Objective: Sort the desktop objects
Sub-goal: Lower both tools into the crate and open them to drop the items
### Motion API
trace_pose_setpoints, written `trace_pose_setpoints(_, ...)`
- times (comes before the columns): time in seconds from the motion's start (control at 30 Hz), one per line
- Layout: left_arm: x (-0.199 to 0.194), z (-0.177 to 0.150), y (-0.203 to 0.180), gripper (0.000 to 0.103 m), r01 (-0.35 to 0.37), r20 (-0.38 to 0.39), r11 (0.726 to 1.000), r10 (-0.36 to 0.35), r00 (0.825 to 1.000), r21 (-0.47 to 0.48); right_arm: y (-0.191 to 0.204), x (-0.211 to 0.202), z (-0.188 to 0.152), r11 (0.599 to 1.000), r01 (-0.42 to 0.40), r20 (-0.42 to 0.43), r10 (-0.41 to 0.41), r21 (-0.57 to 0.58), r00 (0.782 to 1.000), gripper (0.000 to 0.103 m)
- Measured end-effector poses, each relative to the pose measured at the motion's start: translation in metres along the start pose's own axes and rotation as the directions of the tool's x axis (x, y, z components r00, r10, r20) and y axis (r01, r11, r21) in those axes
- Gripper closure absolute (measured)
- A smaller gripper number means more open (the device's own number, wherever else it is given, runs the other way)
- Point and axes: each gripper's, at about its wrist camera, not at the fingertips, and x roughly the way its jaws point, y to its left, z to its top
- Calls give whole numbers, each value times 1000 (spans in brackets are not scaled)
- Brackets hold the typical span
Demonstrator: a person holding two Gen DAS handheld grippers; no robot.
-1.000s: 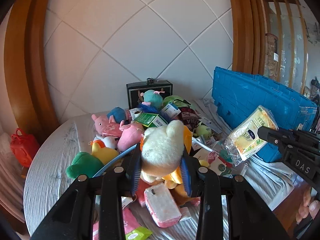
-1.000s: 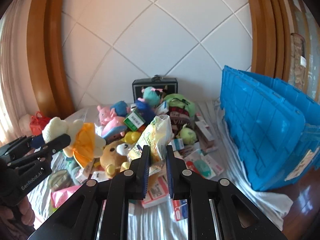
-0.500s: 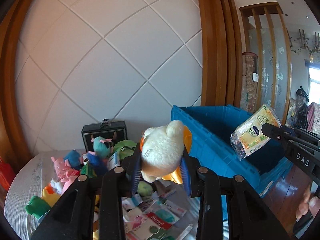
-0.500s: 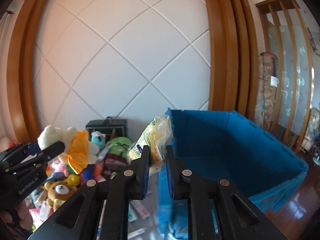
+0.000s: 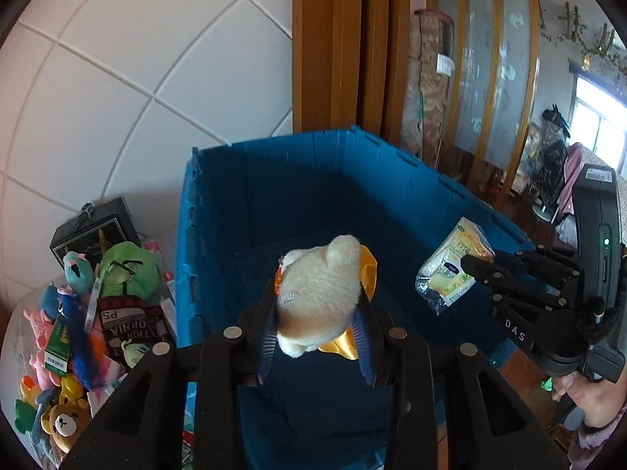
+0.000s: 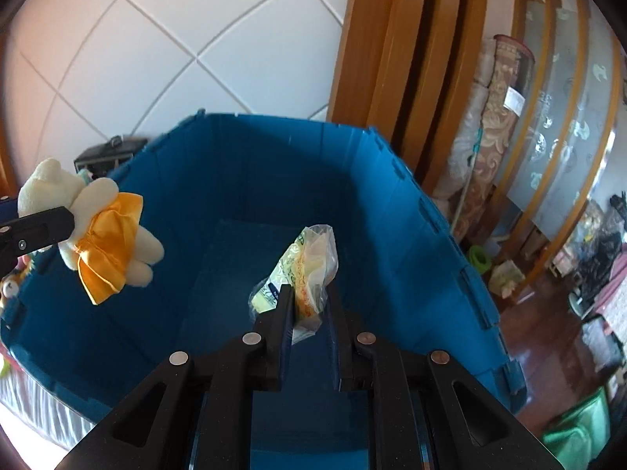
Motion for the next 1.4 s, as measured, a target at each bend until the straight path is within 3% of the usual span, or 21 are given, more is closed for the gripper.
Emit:
trace_pose_setpoints(0.1, 34, 2, -17, 69, -12, -122, 999, 16, 992, 35, -18, 19, -2, 1000, -17, -75, 16, -11, 997, 88)
trace_pose_setpoints(0.2, 59, -4, -26, 69, -2, -243, 999, 11, 970, 37, -23, 38, 0, 998, -23, -143, 16, -50, 990, 88)
trace_pose_setpoints(0.3, 74, -7, -29, 69, -1, -311, 999, 13, 950, 38, -25, 50, 2, 996, -42, -194, 27, -73, 981, 88)
trace_pose_setpoints(0.47, 87, -10, -28, 67, -13, -370, 999, 23, 929, 30, -24, 56, 3, 994, -91, -220, 76, -61, 973, 87)
trace_pose_setpoints(0.57, 86, -12, -33, 59, -3, -371, 999, 19, 928, 43, -23, 59, -1, 993, -96, -239, 77, -71, 968, 86)
trace_pose_setpoints(0.7, 85, -19, -32, 39, 16, -363, 999, -2, 932, 35, -16, 59, -3, 993, -65, -234, 39, -103, 972, 85)
trace_pose_setpoints(0.9, 87, -17, -34, 39, 6, -365, 999, 13, 931, 50, -12, 66, -1, 992, -49, -251, 19, -115, 968, 84)
trace_pose_setpoints(1.0, 87, -16, -33, 38, 8, -365, 999, 10, 931, 46, -13, 68, 2, 992, -53, -258, 23, -112, 966, 75)
trace_pose_setpoints(1.07, 88, -15, -33, 38, 6, -361, 999, 10, 933, 43, -12, 69, 3, 992, -51, -258, 20, -113, 966, 60)
trace_pose_setpoints(1.13, 87, -15, -32, 38, 4, -356, 999, 10, 935, 39, -13, 72, 8, 991, -45, -247, 14, -123, 969, 37)
trace_pose_setpoints(1.2, 87, -15, -32, 38, -1, -353, 999, 13, 936, 34, -10, 71, 7, 990, -25, -233, -9, -142, 972, 30)
trace_pose_setpoints(1.4, 80, -17, -30, 38, -31, -320, 999, 39, 947, 32, -12, 70, 8, 992, -28, -225, 0, -122, 974, 24)
